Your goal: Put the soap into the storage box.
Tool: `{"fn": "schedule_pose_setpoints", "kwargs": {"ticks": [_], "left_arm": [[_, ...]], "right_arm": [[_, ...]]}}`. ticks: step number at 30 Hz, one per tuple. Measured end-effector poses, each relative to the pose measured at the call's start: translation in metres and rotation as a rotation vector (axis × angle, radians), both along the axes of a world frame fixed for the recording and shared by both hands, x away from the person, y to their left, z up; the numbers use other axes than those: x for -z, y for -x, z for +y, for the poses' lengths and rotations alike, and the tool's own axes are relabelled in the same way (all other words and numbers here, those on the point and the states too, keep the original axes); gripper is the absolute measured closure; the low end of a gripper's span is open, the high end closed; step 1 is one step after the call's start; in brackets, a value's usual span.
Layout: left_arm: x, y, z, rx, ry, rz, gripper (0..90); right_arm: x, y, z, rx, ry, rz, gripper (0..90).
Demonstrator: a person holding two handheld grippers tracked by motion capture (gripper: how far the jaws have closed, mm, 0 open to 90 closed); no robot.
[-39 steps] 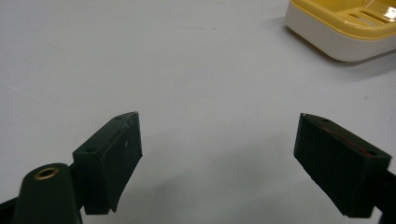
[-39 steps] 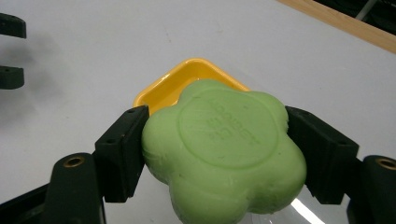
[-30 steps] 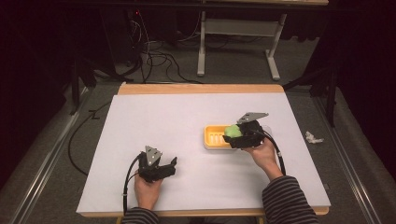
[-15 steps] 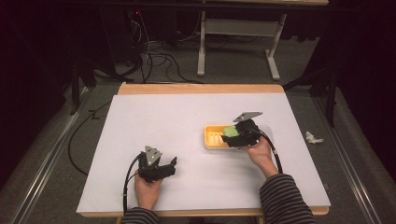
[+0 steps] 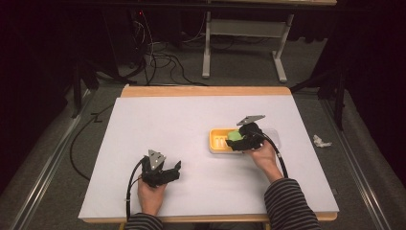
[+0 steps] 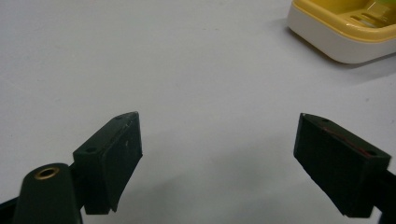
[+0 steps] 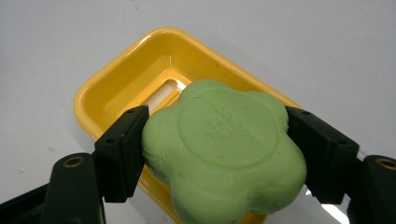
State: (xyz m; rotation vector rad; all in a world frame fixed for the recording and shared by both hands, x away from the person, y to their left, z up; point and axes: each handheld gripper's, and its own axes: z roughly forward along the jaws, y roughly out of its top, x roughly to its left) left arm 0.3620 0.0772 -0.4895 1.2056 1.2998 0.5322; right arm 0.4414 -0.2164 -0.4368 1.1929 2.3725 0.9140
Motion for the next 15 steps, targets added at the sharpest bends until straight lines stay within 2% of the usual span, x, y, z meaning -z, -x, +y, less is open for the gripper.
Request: {"fn": "schedule_pose_setpoints", "kwargs": {"ticks": [12, 15], "left_arm": [[-0.0001, 0.0001, 0.0, -0.002, 0.004, -0.003, 15.8], [-0.0001, 0.0002, 0.0, -0.003, 0.005, -0.005, 15.8]], "right_arm": [[0.0063, -0.003, 0.006, 0.0, 0.024, 0.013, 26.5], [0.0, -0.002, 0.0046, 0.001, -0.019, -0.013, 27.8]]}}
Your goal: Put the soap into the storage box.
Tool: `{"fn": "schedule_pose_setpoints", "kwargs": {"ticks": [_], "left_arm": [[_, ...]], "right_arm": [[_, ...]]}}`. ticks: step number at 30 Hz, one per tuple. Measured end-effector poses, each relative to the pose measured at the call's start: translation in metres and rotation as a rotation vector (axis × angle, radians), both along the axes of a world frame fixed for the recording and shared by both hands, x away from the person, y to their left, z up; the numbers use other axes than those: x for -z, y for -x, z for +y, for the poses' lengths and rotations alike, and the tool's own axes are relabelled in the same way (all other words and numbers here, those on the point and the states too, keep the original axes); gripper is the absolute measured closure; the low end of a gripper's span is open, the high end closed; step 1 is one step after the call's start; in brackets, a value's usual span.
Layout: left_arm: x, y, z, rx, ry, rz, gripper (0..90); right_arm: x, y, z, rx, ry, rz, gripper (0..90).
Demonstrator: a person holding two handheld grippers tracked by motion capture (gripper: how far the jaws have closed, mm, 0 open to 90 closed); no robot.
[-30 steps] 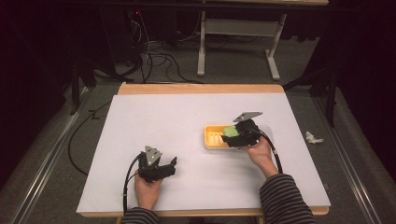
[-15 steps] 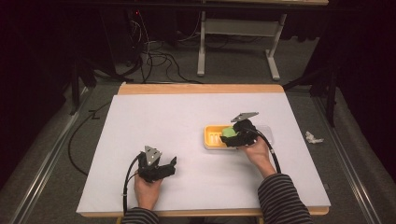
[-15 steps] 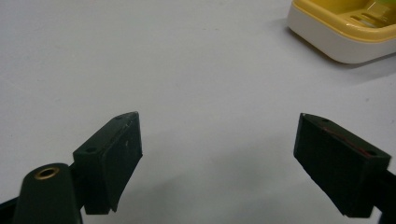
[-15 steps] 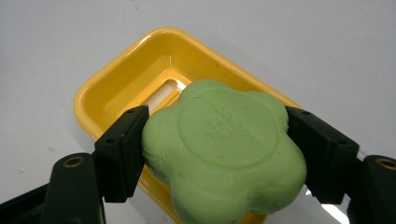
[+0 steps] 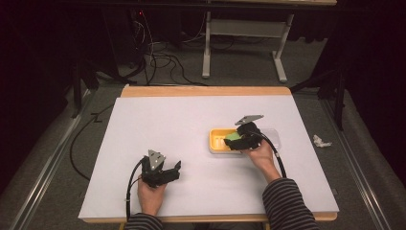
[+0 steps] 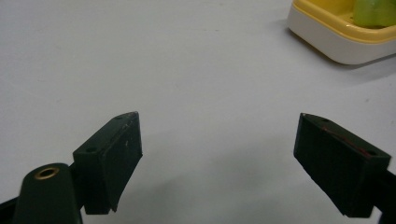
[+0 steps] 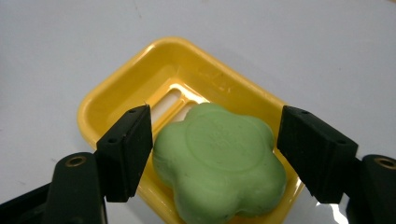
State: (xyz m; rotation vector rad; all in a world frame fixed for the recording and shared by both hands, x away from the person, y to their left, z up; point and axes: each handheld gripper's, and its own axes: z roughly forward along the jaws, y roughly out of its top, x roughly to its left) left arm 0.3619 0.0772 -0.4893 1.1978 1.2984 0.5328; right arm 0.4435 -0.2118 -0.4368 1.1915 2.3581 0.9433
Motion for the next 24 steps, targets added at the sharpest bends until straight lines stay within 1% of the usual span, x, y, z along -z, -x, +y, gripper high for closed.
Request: {"fn": "schedule_pose_setpoints", "kwargs": {"ticks": [2, 4, 7, 8, 9, 11, 13, 14, 15, 20, 21, 24], "left_arm": [[0.0, 0.0, 0.0, 0.0, 0.0, 0.0, 15.8], [0.0, 0.0, 0.0, 0.0, 0.0, 0.0, 15.8], [0.0, 0.0, 0.0, 0.0, 0.0, 0.0, 15.8], [0.0, 0.0, 0.0, 0.0, 0.0, 0.0, 15.8], [0.0, 0.0, 0.0, 0.0, 0.002, 0.0, 15.8], [0.0, 0.0, 0.0, 0.0, 0.001, 0.0, 15.8], [0.0, 0.0, 0.0, 0.0, 0.001, 0.0, 15.8], [0.0, 0.0, 0.0, -0.001, 0.002, 0.0, 15.9], [0.0, 0.0, 0.0, -0.001, 0.002, 0.0, 15.9], [0.0, 0.0, -0.001, -0.003, 0.005, -0.001, 15.9], [0.0, 0.0, -0.001, -0.003, 0.005, -0.002, 15.9], [0.0, 0.0, -0.001, -0.002, 0.002, 0.0, 15.9]], "right_arm": [[-0.004, 0.001, 0.0, 0.003, -0.013, -0.006, 28.0], [-0.006, 0.001, -0.002, -0.003, -0.011, -0.015, 28.3], [-0.006, 0.002, -0.003, 0.0, -0.021, -0.012, 28.4], [-0.008, 0.002, -0.004, -0.001, -0.017, -0.021, 28.5], [-0.008, 0.003, -0.004, 0.006, -0.03, -0.022, 28.8], [-0.009, 0.003, -0.005, -0.001, -0.025, -0.03, 29.0], [-0.012, 0.005, -0.006, 0.001, -0.033, -0.033, 29.2], [-0.014, 0.007, -0.008, -0.006, -0.036, -0.047, 29.4], [-0.014, 0.007, -0.008, -0.006, -0.036, -0.047, 29.4], [-0.022, 0.012, -0.014, 0.012, -0.063, -0.064, 29.7], [-0.025, 0.014, -0.018, 0.014, -0.072, -0.078, 29.9], [-0.03, 0.017, -0.022, 0.024, -0.078, -0.089, 30.1]]}}
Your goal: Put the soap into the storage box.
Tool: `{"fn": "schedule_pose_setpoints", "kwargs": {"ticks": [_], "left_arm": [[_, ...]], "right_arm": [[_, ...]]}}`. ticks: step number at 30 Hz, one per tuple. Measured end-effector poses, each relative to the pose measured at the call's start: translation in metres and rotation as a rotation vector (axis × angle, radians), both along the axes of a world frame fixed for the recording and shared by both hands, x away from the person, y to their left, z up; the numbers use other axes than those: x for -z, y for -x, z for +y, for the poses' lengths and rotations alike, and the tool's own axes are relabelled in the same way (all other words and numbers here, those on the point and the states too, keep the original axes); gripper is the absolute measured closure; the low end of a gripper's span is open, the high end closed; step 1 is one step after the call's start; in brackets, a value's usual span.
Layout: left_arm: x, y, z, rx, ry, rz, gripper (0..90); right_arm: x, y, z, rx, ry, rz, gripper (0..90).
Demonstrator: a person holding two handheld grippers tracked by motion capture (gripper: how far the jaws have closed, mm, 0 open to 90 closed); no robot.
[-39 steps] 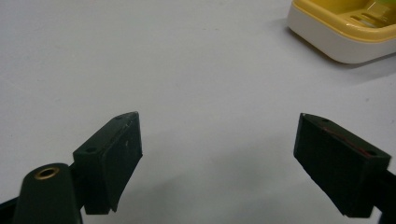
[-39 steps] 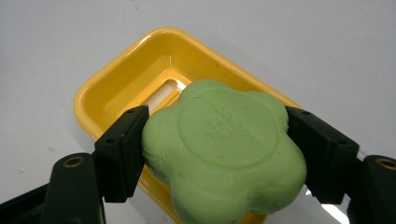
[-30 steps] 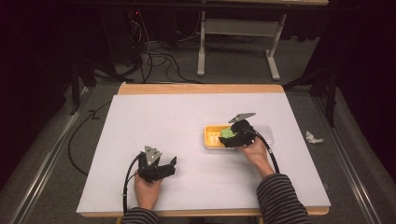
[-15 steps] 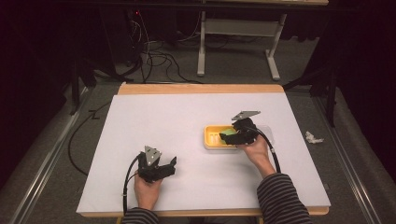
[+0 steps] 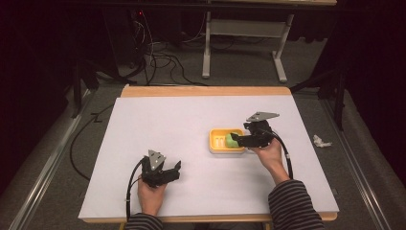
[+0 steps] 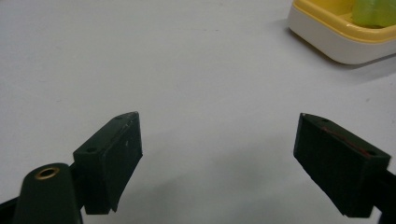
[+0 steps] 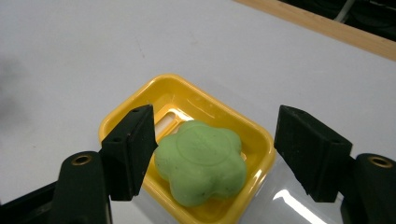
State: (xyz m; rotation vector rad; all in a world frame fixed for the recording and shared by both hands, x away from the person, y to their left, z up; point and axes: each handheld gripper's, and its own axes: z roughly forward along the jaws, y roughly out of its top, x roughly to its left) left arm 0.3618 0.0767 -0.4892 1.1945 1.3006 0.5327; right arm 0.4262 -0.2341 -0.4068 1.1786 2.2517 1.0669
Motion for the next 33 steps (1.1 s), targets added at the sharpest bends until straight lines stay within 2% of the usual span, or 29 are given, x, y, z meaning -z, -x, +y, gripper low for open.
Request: {"fn": "schedule_pose_setpoints", "kwargs": {"ticks": [8, 33], "left_arm": [[0.0, 0.0, 0.0, 0.0, -0.006, 0.001, 15.9], [0.001, 0.0, 0.0, 0.001, -0.014, 0.0, 16.0]], "right_arm": [[-0.009, 0.01, -0.009, 0.002, -0.017, -0.038, 30.6], [-0.023, 0.037, -0.044, 0.049, -0.07, -0.102, 31.1]]}}
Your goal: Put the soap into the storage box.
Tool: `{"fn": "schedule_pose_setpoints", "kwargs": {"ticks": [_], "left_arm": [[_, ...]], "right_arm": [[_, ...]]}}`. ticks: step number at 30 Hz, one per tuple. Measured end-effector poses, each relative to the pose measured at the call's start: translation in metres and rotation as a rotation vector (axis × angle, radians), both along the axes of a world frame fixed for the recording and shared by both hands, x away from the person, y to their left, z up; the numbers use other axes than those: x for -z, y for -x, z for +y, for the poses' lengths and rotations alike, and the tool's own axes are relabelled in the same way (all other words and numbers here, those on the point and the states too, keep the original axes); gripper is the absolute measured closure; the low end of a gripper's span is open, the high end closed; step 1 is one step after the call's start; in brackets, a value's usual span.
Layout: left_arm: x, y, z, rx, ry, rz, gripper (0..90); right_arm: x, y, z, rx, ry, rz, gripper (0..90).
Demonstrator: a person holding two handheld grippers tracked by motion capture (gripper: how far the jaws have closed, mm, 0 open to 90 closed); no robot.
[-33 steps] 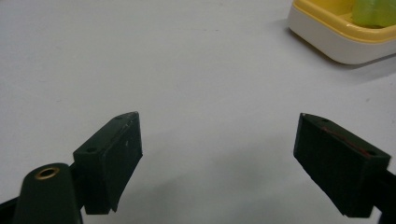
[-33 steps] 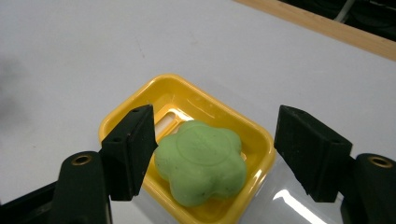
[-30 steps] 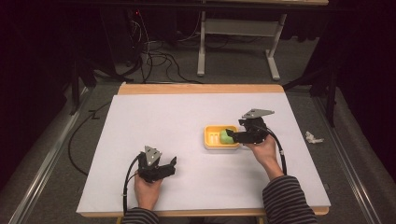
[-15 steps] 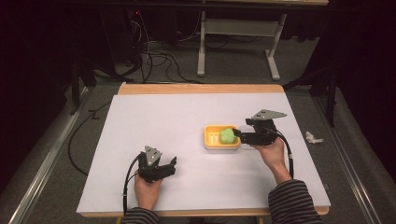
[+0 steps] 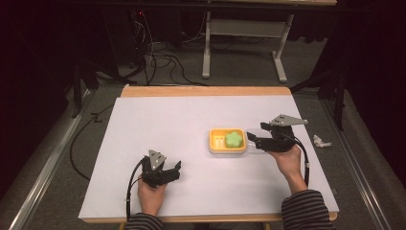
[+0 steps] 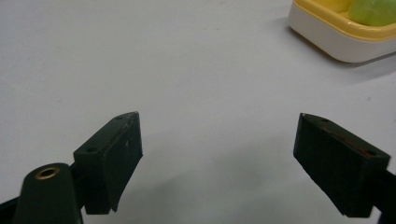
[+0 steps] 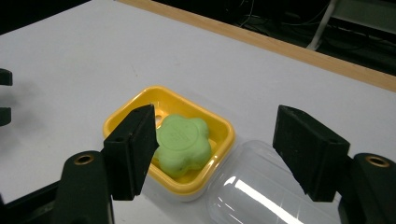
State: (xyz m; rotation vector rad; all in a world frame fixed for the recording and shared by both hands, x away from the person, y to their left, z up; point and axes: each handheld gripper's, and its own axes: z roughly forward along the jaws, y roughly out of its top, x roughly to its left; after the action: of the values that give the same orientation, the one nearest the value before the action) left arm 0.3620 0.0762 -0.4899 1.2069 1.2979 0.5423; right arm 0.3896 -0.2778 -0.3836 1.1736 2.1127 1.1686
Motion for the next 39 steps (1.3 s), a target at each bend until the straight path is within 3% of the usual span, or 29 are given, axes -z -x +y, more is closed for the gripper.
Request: {"fn": "schedule_pose_setpoints", "kwargs": {"ticks": [39], "left_arm": [[0.0, 0.0, 0.0, 0.003, -0.001, 0.003, 16.1]], "right_arm": [[-0.006, 0.033, -0.029, 0.041, -0.035, -0.053, 31.4]]}}
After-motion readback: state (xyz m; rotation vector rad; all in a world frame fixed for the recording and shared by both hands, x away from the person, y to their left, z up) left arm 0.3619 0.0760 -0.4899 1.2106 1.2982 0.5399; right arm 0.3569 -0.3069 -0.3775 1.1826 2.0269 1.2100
